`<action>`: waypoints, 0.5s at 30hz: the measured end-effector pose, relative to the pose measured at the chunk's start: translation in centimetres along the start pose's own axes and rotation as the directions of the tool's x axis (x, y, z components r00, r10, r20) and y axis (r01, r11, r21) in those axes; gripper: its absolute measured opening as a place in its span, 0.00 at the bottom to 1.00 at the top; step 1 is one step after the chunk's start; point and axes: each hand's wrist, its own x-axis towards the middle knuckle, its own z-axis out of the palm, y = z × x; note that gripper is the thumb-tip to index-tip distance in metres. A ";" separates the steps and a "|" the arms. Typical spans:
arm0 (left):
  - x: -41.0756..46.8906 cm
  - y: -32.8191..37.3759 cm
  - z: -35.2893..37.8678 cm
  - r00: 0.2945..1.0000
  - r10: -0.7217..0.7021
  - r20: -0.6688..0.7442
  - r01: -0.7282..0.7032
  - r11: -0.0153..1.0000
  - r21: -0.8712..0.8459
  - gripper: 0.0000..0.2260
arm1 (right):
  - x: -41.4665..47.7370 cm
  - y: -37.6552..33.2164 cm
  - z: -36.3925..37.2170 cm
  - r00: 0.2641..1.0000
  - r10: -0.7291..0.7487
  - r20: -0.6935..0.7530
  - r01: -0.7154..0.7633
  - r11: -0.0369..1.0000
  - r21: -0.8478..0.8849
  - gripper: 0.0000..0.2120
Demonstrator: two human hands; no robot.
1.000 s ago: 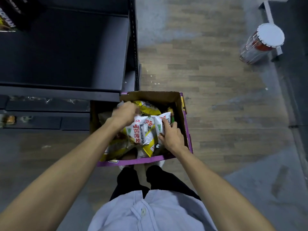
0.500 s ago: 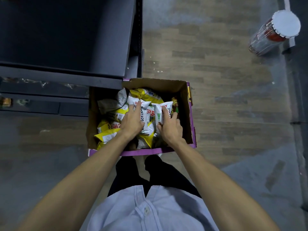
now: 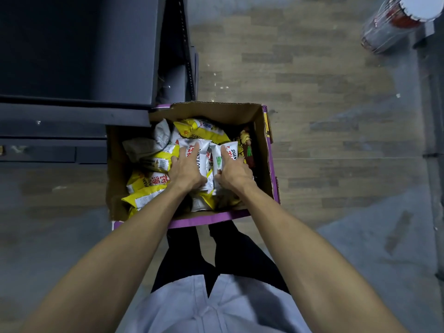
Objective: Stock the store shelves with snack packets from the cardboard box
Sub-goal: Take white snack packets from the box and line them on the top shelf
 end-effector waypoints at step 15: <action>-1.6 -0.1 2.5 0.985 -0.094 -0.143 0.049 0.956 -0.289 0.41 | -2.3 0.4 0.1 0.999 -0.010 -0.031 0.011 0.998 0.056 0.49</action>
